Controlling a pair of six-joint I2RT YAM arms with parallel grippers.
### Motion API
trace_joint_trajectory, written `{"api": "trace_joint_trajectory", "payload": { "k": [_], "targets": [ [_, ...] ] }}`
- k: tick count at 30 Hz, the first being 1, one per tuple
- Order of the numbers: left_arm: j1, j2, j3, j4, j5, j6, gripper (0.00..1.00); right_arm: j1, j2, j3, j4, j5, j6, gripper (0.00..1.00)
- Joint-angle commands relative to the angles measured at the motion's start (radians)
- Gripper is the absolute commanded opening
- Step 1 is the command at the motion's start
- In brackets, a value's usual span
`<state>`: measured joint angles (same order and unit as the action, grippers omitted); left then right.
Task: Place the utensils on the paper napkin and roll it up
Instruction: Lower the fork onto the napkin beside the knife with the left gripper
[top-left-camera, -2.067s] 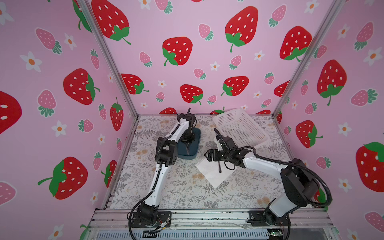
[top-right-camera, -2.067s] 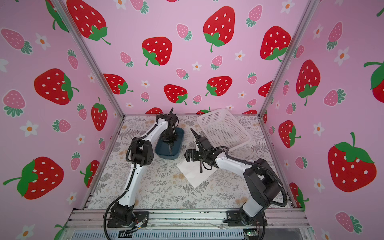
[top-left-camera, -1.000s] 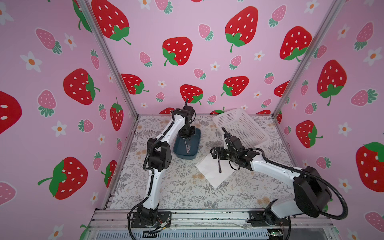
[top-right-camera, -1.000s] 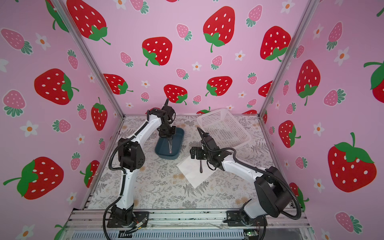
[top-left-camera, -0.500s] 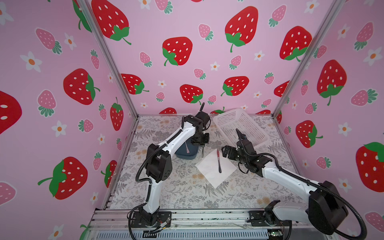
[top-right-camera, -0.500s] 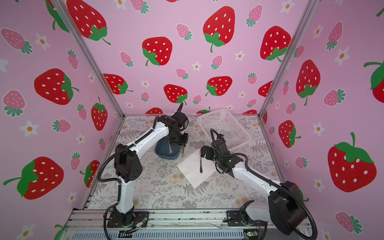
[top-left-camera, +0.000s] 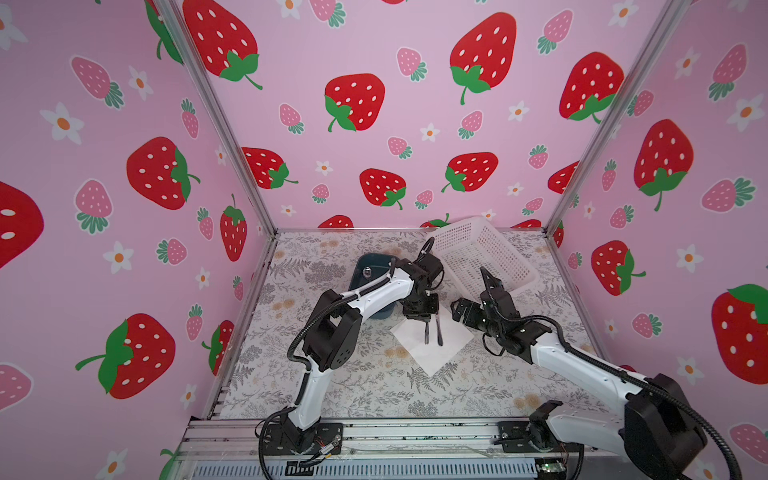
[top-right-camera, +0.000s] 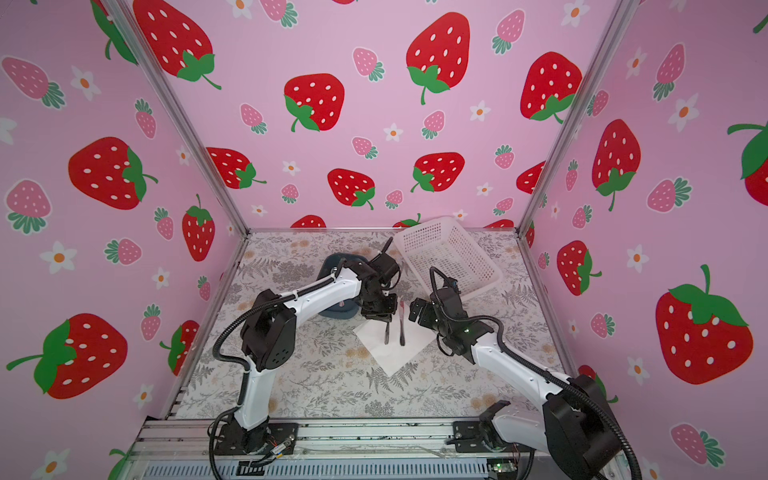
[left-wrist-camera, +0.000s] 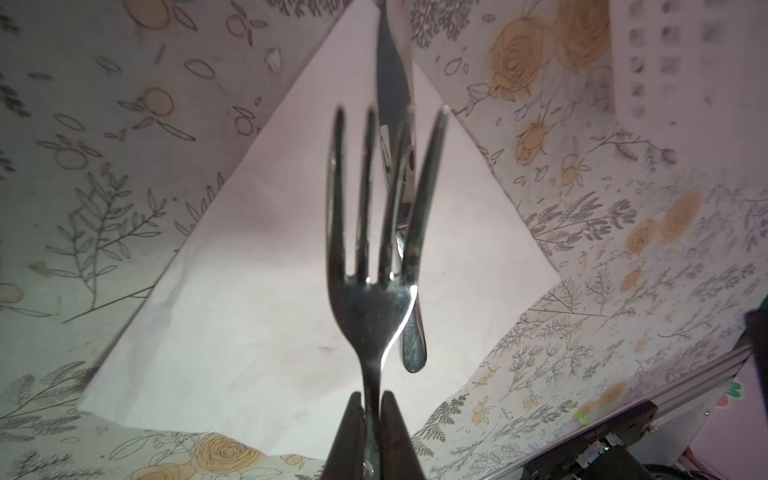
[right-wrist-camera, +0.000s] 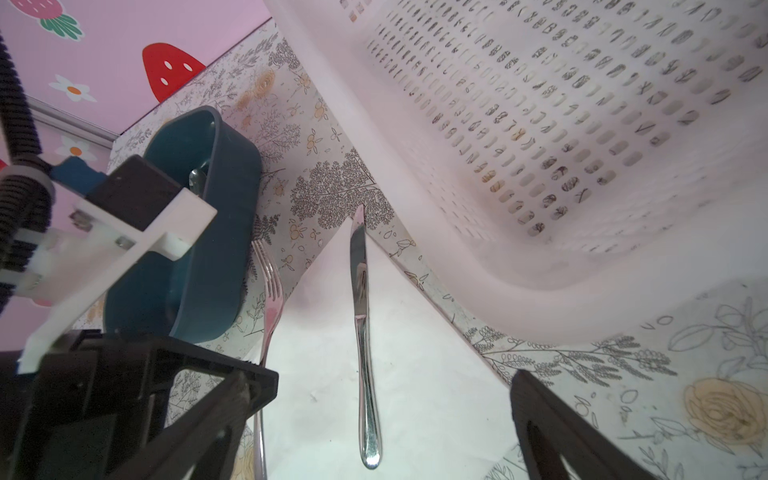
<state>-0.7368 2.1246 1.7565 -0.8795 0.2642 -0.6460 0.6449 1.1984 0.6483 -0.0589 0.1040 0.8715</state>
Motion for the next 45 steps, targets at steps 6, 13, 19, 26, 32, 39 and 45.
{"api": "trace_joint_trajectory", "payload": {
  "k": [6,13,19,26,32,39,45],
  "targets": [
    [-0.004,0.077,0.026,0.046,0.034,-0.052,0.11,-0.028,0.02,-0.037,0.038,-0.08,0.044,1.0],
    [-0.004,0.12,0.05,0.038,0.032,-0.072,0.11,-0.069,0.033,-0.094,0.117,-0.163,0.051,1.0],
    [-0.006,0.133,0.067,0.042,0.044,-0.078,0.12,-0.083,0.059,-0.096,0.132,-0.179,0.042,1.0],
    [-0.006,0.161,0.093,0.036,0.06,-0.084,0.13,-0.086,0.081,-0.088,0.139,-0.19,0.032,1.0],
    [-0.008,0.164,0.093,0.044,0.067,-0.095,0.13,-0.085,0.088,-0.083,0.14,-0.19,0.027,1.0],
    [-0.006,0.161,0.088,0.056,0.075,-0.096,0.14,-0.085,0.093,-0.078,0.141,-0.195,0.027,1.0],
    [-0.004,0.163,0.094,0.054,0.061,-0.096,0.11,-0.085,0.089,-0.073,0.138,-0.195,0.028,1.0]
  ]
}}
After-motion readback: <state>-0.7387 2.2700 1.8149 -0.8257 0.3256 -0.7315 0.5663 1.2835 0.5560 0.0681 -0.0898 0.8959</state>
